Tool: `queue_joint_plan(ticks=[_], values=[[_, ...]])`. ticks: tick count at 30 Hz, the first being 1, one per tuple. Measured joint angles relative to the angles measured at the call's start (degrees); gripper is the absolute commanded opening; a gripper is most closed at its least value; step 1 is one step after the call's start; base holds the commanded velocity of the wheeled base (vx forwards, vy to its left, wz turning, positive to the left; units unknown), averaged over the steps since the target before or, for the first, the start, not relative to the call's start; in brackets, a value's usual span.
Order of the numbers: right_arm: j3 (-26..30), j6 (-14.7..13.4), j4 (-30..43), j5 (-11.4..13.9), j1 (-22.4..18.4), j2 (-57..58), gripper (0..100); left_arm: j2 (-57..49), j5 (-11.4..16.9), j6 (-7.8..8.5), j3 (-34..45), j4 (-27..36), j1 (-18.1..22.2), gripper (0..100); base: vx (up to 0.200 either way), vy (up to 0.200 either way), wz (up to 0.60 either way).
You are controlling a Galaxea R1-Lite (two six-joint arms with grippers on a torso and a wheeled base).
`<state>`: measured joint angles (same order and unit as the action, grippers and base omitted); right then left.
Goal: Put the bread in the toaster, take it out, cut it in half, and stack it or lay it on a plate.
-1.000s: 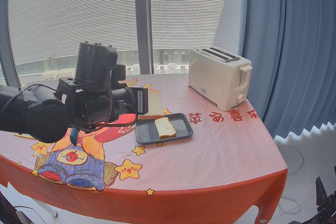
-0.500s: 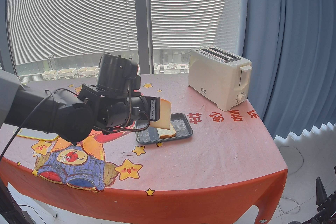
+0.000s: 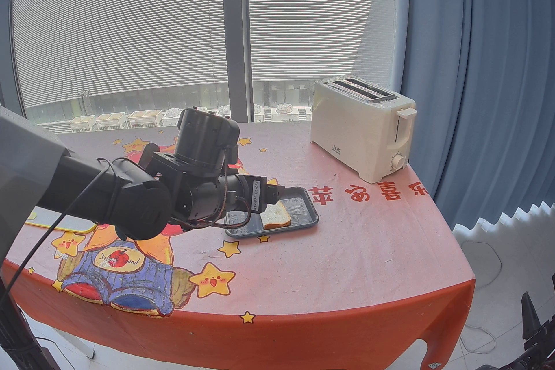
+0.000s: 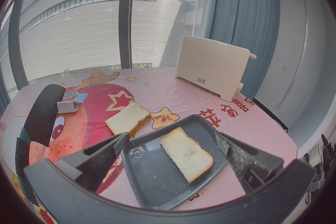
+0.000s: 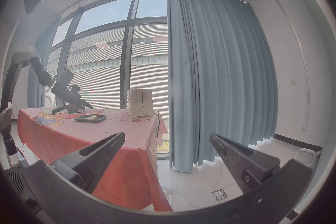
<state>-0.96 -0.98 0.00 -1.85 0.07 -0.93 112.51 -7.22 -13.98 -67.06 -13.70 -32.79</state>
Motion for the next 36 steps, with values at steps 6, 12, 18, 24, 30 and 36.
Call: queue_joint_plan(ticks=[6, 12, 18, 24, 30, 36], values=[[-0.02, 0.02, 0.02, 0.00, 0.00, 0.00, 100, 0.06, -0.44, 0.13, 0.11, 0.05, -0.13, 100, 0.000, 0.000, 0.00], [-0.05, 0.02, 0.00, 0.00, 0.00, 0.00, 100, 0.11, -0.83, 0.46, -0.09, 0.05, 1.16, 100, 0.000, 0.000, 0.00], [-0.05, 0.00, 0.00, 0.00, 0.00, 0.00, 100, 0.37, -1.89, 0.50, -0.96, 0.05, 4.62, 100, 0.000, 0.000, 0.00], [-0.05, 0.02, 0.00, 0.00, 0.00, 0.00, 100, 1.08, -2.55, 0.41, -2.34, 0.10, 9.20, 100, 0.000, 0.000, 0.00], [-0.05, 0.00, 0.00, 0.02, 0.00, 0.00, 100, 3.32, -2.68, 0.41, -3.61, 0.18, 12.59, 100, 0.000, 0.000, 0.00], [-0.05, 0.02, 0.00, 0.00, 0.00, 0.00, 100, 5.30, -3.07, 0.39, -3.66, 0.18, 13.47, 100, 0.000, 0.000, 0.00]])
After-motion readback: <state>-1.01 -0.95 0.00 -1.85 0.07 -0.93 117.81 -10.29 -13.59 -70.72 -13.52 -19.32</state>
